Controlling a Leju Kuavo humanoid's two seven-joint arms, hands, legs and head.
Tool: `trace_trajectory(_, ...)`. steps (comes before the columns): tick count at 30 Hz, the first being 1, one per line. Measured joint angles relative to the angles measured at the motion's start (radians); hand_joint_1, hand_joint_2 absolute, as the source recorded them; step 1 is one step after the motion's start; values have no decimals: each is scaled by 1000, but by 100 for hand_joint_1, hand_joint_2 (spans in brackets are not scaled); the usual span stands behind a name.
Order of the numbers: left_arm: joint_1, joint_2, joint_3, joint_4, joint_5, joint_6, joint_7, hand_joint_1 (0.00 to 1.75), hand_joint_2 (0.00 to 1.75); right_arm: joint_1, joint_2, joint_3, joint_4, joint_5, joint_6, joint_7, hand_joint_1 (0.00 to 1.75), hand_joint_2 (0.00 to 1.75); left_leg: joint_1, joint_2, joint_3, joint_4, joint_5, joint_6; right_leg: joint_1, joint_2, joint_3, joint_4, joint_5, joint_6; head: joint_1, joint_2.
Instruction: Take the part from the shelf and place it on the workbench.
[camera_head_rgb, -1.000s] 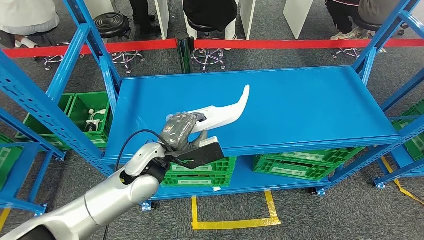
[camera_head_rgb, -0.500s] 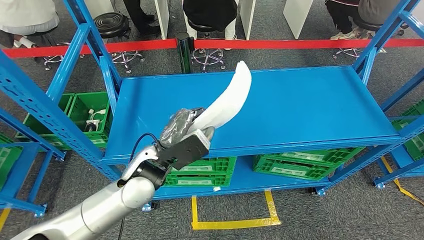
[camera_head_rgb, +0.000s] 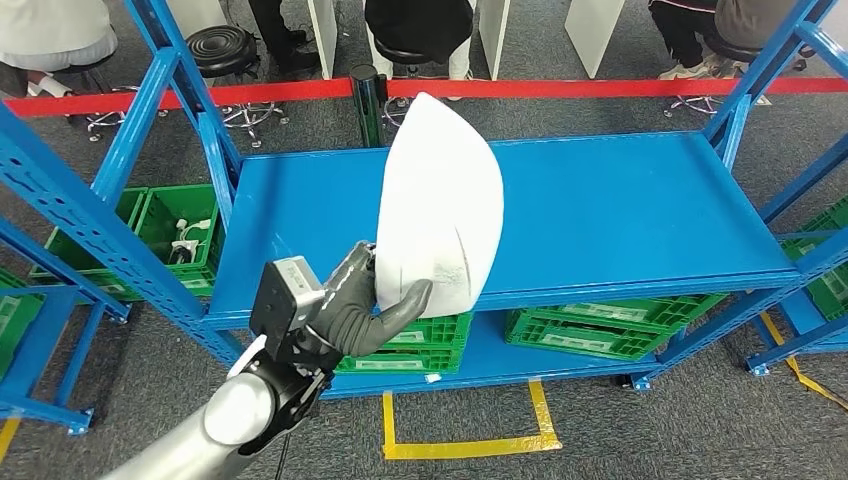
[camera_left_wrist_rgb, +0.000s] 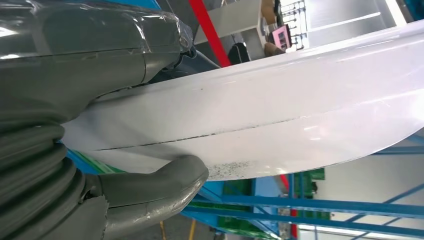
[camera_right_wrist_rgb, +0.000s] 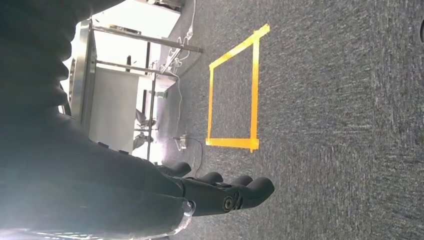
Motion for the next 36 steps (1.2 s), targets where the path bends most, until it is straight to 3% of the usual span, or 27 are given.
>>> trace_trajectory(5, 33, 6, 13, -48, 10, 10, -7, 175, 175, 0, 2, 0, 0, -7, -3, 0, 0, 175, -2, 0, 0, 2, 0, 2, -2, 0, 0, -2, 2, 3, 0, 0)
trace_trajectory(8, 44, 9, 16, -69, 19, 17, -9, 175, 175, -1, 6, 0, 0, -8, -6, 0, 0, 175, -1, 1, 3, -13, 20, 16, -5, 0, 1, -15, 11, 18, -2, 0)
trace_trajectory(9, 47, 10, 17, -76, 21, 18, -10, 175, 175, -1, 6, 0, 0, -8, -8, 0, 0, 175, 3, 2, 6, -26, 31, 21, -4, 0, -5, -5, 1, 22, -1, 0)
trace_trajectory(10, 51, 10, 17, -82, 22, 18, -10, 175, 175, -1, 6, 0, 0, -8, -9, 0, 0, 175, 8, 3, 10, -39, 39, 24, -4, 0, -18, 24, -21, 25, 0, 0)
trace_trajectory(12, 62, 11, 16, -90, 24, 18, -11, 175, 175, 0, 6, -1, 0, -8, -12, 0, 0, 175, 12, 6, 12, -47, 44, 27, -11, -1, -69, 144, -84, 33, 6, 0)
trace_trajectory(14, 75, 12, 16, -93, 25, 18, -10, 175, 175, 2, 8, -1, 1, -9, -13, -1, 0, 175, 14, 7, 12, -44, 42, 25, -20, -1, -112, 243, -108, 43, 8, 0)
trace_trajectory(15, 79, 13, 16, -95, 25, 19, -10, 175, 175, 3, 8, -1, 1, -10, -14, -2, 0, 175, 16, 6, 12, -40, 40, 21, -25, -2, -112, 241, -91, 47, 8, 0)
trace_trajectory(16, 83, 13, 16, -98, 26, 19, -10, 175, 175, 4, 8, -1, 0, -11, -14, -2, 0, 175, 19, 4, 12, -35, 36, 15, -29, -3, -95, 202, -57, 51, 8, 0)
trace_trajectory(18, 85, 13, 16, -104, 27, 19, -10, 175, 175, 4, 8, -1, 0, -12, -15, -3, 0, 175, 25, -2, 8, -15, 21, -3, -34, -3, -42, 85, 4, 58, 10, 0)
trace_trajectory(20, 87, 14, 16, -111, 27, 19, -10, 175, 175, 2, 10, -1, 1, -13, -15, -4, 0, 175, 24, -7, -9, 8, 11, -20, -33, 0, -19, 25, 9, 49, 12, 0)
trace_trajectory(22, 88, 15, 16, -117, 27, 19, -10, 175, 175, 0, 10, -2, 1, -15, -15, -4, 0, 175, 23, -8, -26, 19, 12, -31, -31, 2, -27, 25, 1, 31, 9, 0)
trace_trajectory(24, 89, 17, 16, -119, 27, 19, -10, 175, 175, -1, 9, -2, 1, -16, -15, -4, 0, 175, 27, -6, -36, 35, -7, -39, -30, 0, -35, 28, 7, 16, 5, 0)
trace_trajectory(26, 89, 18, 16, -122, 27, 19, -9, 175, 175, -3, 9, -2, 1, -16, -15, -4, 0, 175, 28, -4, -69, 115, -68, -44, -28, -2, -44, 25, 14, 2, 0, 0)
trace_trajectory(28, 90, 19, 16, -124, 27, 19, -8, 175, 175, -4, 8, -2, 1, -17, -14, -4, 0, 175, 28, -4, -123, 242, -137, -44, -22, -5, -56, 25, 23, -7, -6, 0)
trace_trajectory(29, 90, 20, 16, -124, 27, 19, -7, 175, 175, -4, 8, -2, 1, -17, -14, -4, 0, 175, 28, -4, -140, 284, -152, -42, -19, -6, -64, 25, 28, -10, -7, 0)
trace_trajectory(30, 91, 21, 16, -124, 27, 19, -6, 175, 175, -4, 8, -2, 1, -17, -14, -4, 0, 175, 28, -4, -140, 293, -147, -39, -16, -6, -71, 25, 35, -11, -8, 0)
trace_trajectory(31, 91, 22, 16, -124, 27, 19, -6, 175, 175, -4, 9, -3, 1, -17, -14, -4, 0, 175, 27, -4, -121, 264, -124, -34, -13, -6, -78, 25, 42, -11, -8, 0)
trace_trajectory(34, 89, 23, 16, -127, 27, 19, -5, 175, 175, -4, 9, -3, 1, -17, -14, -4, 0, 175, 19, -6, -12, 71, -42, -14, -8, -3, -93, 26, 64, -4, -9, 0)
trace_trajectory(36, 89, 24, 16, -131, 27, 19, -4, 175, 175, -4, 10, -4, 1, -18, -14, -4, 0, 175, 12, -10, 10, 17, -26, -5, -8, -2, -98, 21, 81, 8, -10, 0)
